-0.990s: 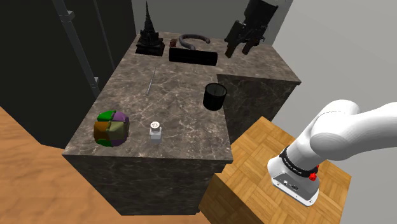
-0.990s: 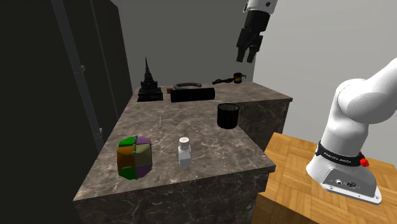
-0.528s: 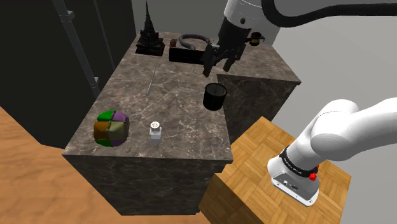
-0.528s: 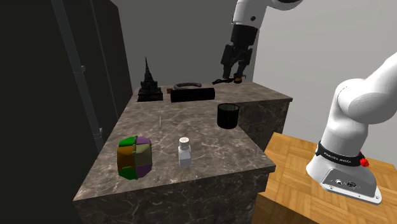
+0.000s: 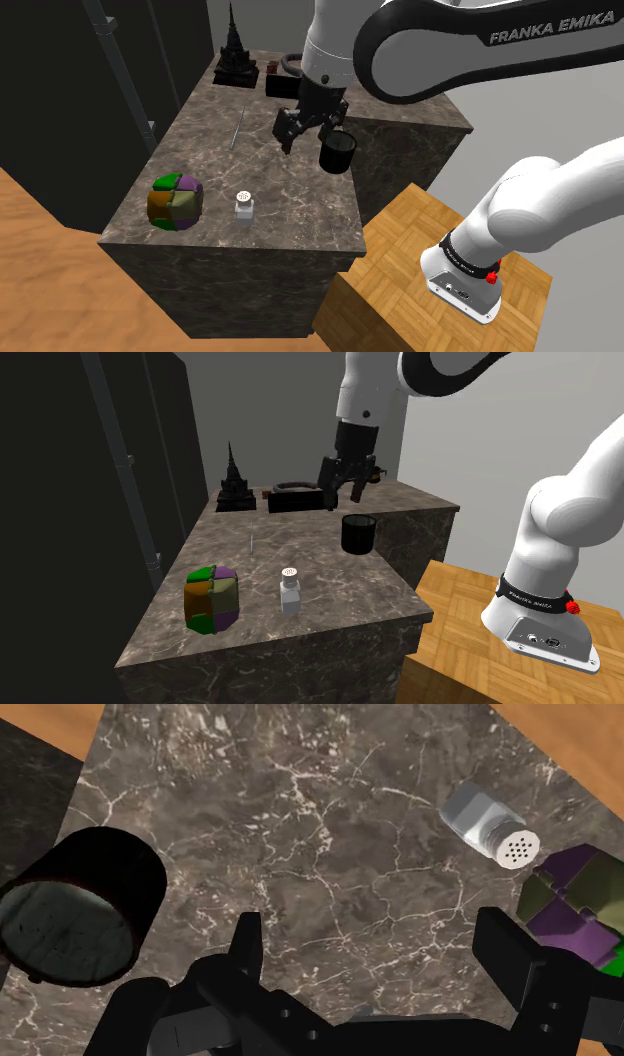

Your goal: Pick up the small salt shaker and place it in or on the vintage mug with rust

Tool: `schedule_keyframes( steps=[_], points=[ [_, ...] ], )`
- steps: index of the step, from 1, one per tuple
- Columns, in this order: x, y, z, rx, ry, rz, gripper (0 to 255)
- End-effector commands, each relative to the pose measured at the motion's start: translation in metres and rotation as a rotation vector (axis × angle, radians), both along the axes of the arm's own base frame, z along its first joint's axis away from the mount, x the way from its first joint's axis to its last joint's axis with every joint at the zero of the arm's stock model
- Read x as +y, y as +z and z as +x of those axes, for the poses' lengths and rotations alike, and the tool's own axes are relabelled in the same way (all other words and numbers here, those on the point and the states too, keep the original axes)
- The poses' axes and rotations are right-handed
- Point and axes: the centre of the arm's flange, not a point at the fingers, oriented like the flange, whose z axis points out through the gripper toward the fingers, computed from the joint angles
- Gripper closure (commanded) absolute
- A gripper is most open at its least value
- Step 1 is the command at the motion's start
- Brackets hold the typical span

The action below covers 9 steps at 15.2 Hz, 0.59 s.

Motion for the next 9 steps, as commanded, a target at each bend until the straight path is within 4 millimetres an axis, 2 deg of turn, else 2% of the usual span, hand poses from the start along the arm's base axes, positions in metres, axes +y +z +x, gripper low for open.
schedule_keyframes(
  steps=[1, 9],
  points=[
    [0.028, -0.015, 0.005, 0.003, -0.012, -0.006, 0],
    [0.119, -0.076, 0.023, 0.013, -0.055, -0.041, 0]
  ],
)
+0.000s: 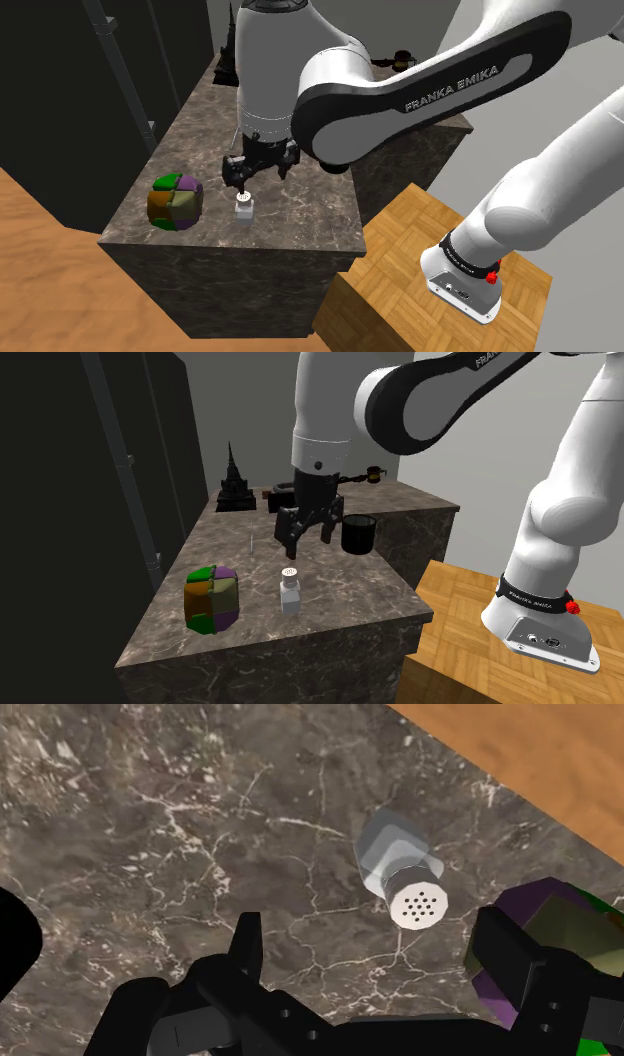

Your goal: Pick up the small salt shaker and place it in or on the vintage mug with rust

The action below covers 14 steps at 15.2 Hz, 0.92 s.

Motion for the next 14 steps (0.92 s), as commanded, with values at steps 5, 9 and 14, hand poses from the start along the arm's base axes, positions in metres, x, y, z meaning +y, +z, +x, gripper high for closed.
schedule_keyframes(
  steps=[5, 9, 14],
  points=[
    [0.037, -0.032, 0.009, 0.002, -0.019, -0.010, 0],
    [0.036, -0.053, 0.012, 0.002, -0.019, -0.010, 0],
    [0.036, -0.061, 0.013, 0.002, -0.019, -0.010, 0]
  ],
)
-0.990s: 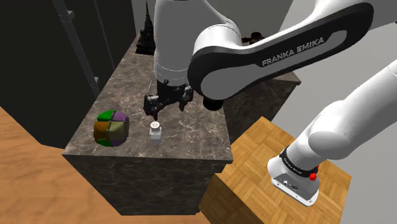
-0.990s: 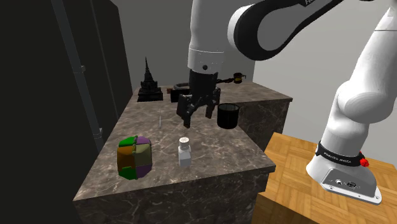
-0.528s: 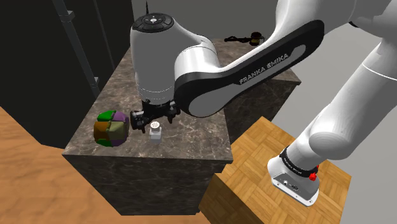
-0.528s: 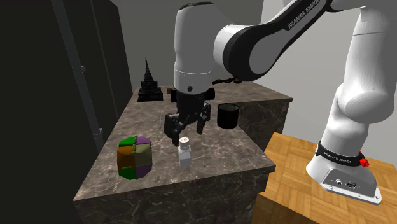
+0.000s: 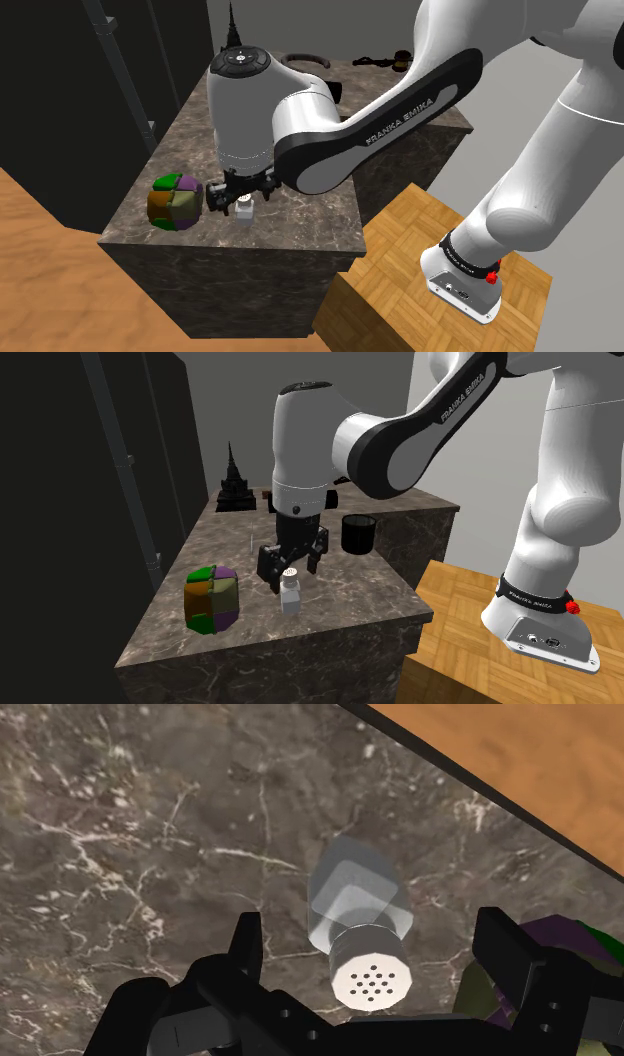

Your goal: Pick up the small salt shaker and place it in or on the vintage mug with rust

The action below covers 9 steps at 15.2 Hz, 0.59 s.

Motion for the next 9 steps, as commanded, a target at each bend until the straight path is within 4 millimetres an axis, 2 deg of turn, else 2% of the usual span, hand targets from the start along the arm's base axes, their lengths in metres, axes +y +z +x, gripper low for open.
schedule_keyframes(
  steps=[1, 4, 5, 9],
  points=[
    [0.0000, -0.0005, 0.0000, 0.000, 0.000, 0.000, 0],
    [0.0000, -0.0004, 0.0000, 0.000, 0.000, 0.000, 0],
    [0.0000, -0.0004, 0.0000, 0.000, 0.000, 0.000, 255],
    [0.0000, -0.0004, 0.0000, 0.000, 0.000, 0.000, 255]
  ],
)
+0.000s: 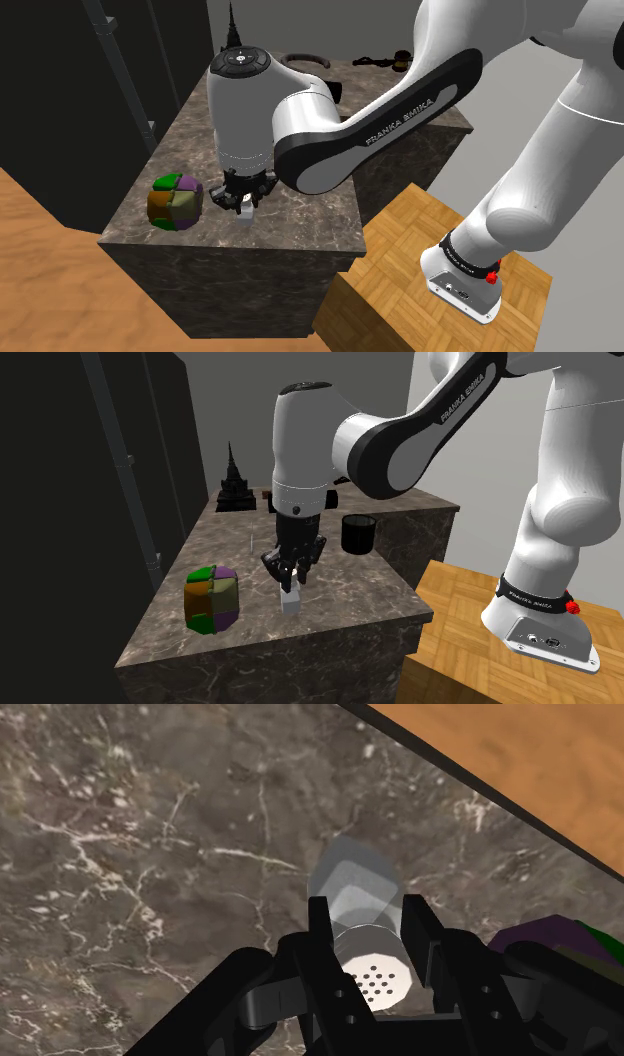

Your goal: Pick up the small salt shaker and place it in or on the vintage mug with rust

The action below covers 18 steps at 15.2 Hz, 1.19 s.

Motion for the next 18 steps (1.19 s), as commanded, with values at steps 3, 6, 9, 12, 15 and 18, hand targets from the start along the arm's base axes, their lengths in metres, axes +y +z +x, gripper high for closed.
schedule_keyframes(
  steps=[3, 6, 9, 12, 15, 18],
  points=[
    [0.000, 0.000, 0.000, 0.000, 0.000, 0.000, 255],
    [0.000, 0.005, 0.000, 0.000, 0.000, 0.000, 255],
    [0.000, 0.021, 0.000, 0.000, 0.000, 0.000, 255],
    [0.000, 0.037, 0.000, 0.000, 0.000, 0.000, 255],
    [0.000, 0.053, 0.000, 0.000, 0.000, 0.000, 255],
    [0.000, 0.068, 0.000, 0.000, 0.000, 0.000, 255]
  ],
)
